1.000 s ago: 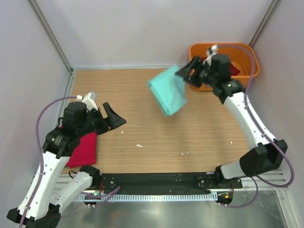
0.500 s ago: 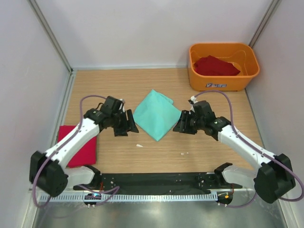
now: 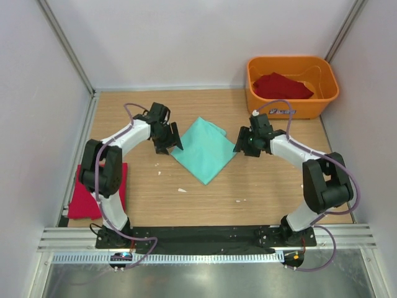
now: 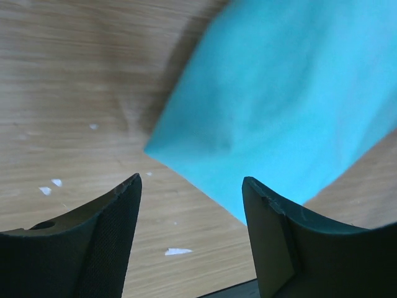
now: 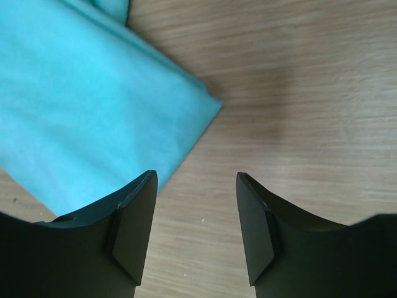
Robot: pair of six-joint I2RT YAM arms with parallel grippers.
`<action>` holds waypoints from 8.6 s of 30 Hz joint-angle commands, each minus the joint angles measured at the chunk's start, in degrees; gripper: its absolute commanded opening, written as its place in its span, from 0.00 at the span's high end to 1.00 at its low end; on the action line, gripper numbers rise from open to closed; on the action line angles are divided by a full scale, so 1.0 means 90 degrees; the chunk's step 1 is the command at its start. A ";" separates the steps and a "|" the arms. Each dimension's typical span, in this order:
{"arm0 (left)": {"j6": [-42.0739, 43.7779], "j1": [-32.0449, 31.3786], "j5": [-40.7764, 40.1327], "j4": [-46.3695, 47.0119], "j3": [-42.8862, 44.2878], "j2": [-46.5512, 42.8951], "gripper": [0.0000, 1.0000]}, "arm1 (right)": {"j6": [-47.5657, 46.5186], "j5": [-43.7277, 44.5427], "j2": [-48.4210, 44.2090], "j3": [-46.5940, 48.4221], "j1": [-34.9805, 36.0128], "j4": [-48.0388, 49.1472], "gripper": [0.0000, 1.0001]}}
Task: Fold and stack the t-shirts
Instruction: Flatten the tshirt out
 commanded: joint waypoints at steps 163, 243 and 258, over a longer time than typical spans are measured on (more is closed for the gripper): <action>-0.0778 -0.1039 -0.2861 -0.3056 0.1367 -0.0249 0.45 | -0.0279 -0.0215 -0.3002 -0.0348 -0.1152 -0.4019 0.25; 0.0159 -0.0697 -0.2422 -0.3514 0.0871 -0.2650 1.00 | 0.0697 -0.0713 -0.3225 -0.1440 -0.0088 -0.3980 0.67; 0.0267 -0.0687 -0.2217 -0.3543 0.1036 -0.2475 1.00 | 0.2239 -0.0869 -0.3948 -0.3109 -0.0088 -0.2233 0.50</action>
